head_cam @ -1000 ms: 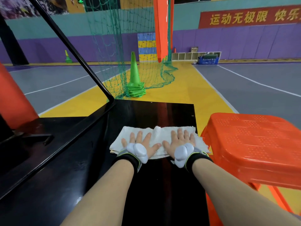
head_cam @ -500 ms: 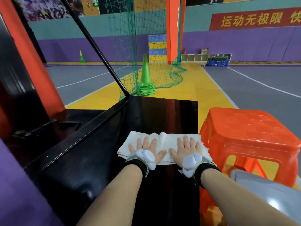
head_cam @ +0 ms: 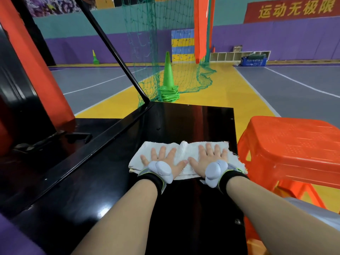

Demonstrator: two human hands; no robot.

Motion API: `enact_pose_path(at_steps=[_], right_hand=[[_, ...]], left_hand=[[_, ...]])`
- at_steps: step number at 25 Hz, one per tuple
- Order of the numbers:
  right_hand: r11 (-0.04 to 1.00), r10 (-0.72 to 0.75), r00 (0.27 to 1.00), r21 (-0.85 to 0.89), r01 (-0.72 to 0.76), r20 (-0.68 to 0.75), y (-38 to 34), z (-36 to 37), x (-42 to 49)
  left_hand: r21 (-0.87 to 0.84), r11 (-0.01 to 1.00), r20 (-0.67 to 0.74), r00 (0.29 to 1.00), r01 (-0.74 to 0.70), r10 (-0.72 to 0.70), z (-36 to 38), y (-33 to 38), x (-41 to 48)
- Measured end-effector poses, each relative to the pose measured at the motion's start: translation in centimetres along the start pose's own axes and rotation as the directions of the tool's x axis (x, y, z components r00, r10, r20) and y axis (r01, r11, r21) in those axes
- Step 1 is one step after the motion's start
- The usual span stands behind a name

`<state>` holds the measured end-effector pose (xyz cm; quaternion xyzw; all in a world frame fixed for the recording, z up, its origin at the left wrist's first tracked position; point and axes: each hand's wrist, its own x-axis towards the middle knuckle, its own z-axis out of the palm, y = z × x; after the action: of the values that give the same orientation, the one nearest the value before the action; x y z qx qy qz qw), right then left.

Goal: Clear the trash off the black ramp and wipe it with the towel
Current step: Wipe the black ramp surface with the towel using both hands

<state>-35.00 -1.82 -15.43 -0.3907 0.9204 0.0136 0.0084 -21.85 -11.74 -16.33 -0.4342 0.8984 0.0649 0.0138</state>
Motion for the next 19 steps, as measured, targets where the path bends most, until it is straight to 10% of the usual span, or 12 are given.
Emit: enact_pose_path(at_steps=[19], right_hand=[[0.997, -0.073, 0.991, -0.044, 0.068, -0.11, -4.8, 2.3, 20.2]], left_hand=[[-0.041, 0.997, -0.052, 0.997, 0.059, -0.061, 0.8, -3.9, 22.6]])
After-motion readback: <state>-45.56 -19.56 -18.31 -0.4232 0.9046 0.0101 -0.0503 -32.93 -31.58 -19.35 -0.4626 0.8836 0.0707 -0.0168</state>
